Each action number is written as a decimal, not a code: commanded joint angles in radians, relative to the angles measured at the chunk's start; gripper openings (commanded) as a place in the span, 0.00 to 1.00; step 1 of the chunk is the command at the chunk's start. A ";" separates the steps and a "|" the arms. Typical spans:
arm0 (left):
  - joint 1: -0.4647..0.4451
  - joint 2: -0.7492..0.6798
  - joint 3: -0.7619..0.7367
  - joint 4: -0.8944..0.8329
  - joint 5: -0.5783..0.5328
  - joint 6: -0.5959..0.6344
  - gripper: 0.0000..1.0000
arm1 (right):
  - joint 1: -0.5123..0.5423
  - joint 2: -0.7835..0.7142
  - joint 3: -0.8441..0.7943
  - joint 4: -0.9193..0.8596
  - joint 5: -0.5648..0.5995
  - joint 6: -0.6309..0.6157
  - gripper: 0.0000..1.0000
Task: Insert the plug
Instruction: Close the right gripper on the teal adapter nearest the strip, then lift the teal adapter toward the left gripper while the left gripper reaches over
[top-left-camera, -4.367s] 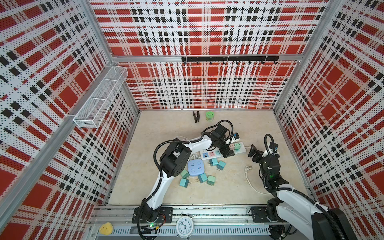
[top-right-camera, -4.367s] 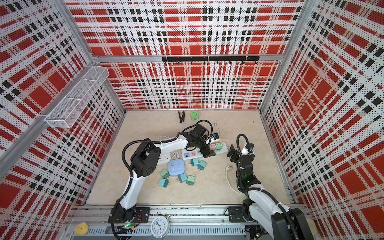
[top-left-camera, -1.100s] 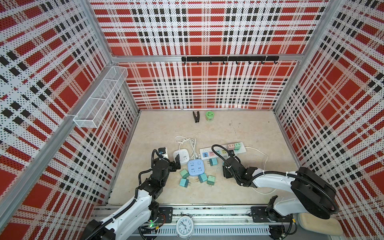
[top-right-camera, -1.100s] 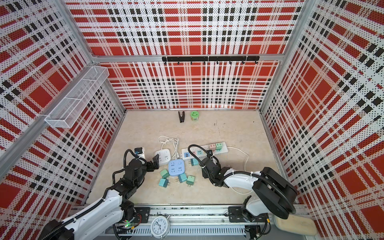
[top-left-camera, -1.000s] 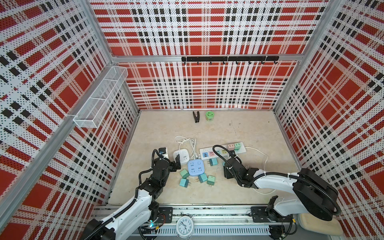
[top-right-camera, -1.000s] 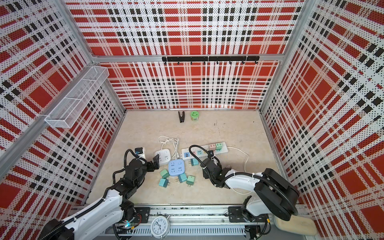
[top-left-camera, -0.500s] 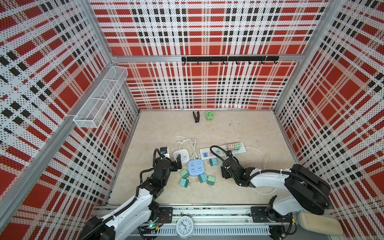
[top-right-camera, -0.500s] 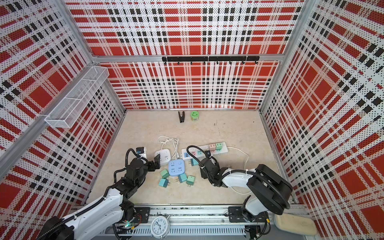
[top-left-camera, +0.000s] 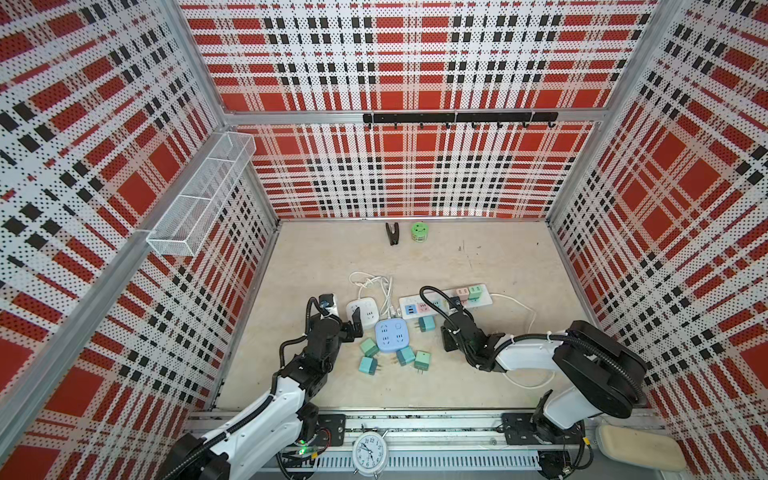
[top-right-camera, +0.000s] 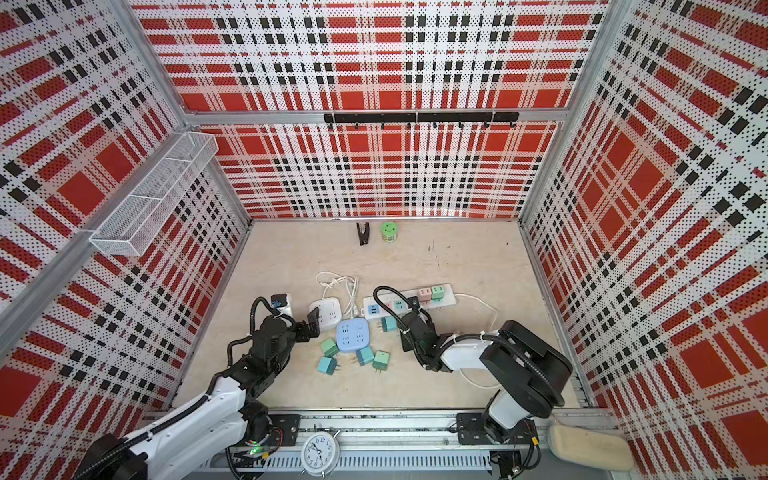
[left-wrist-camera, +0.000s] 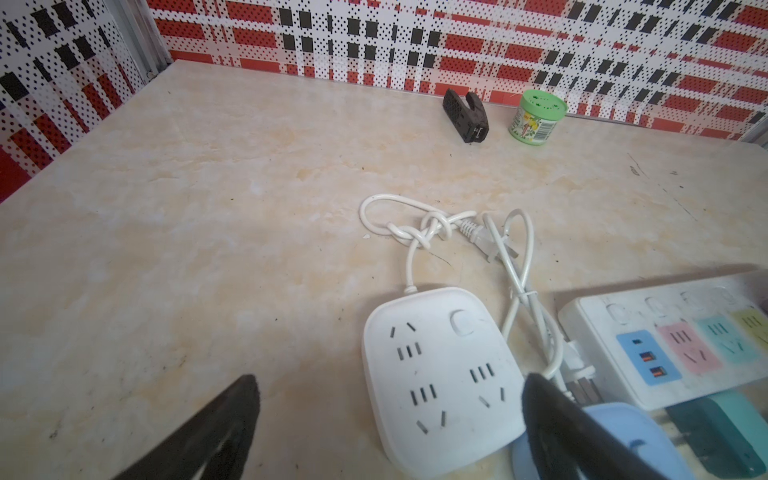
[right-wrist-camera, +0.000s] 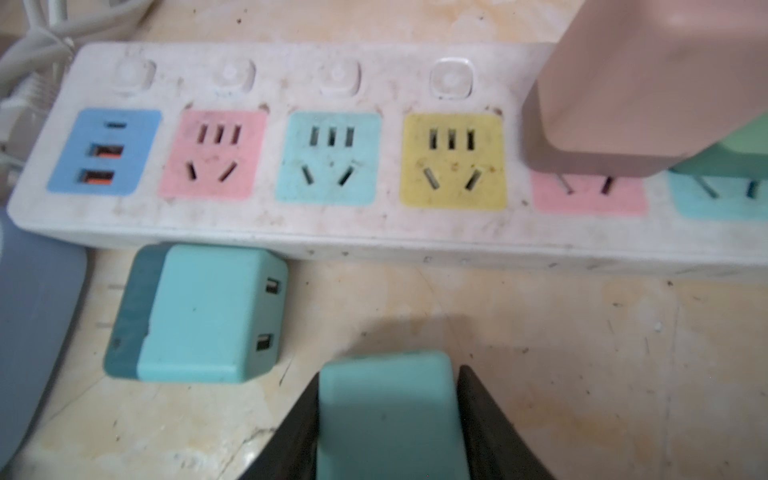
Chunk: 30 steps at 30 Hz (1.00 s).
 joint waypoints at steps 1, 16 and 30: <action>-0.006 -0.002 0.022 0.016 -0.032 -0.013 0.99 | -0.002 0.016 -0.032 0.002 -0.041 0.014 0.40; -0.007 0.015 0.053 -0.016 0.033 0.003 0.99 | 0.060 -0.253 -0.189 0.167 0.030 -0.073 0.27; -0.095 0.077 0.085 0.014 0.059 0.092 0.96 | 0.082 -0.602 -0.393 0.618 -0.042 -0.521 0.07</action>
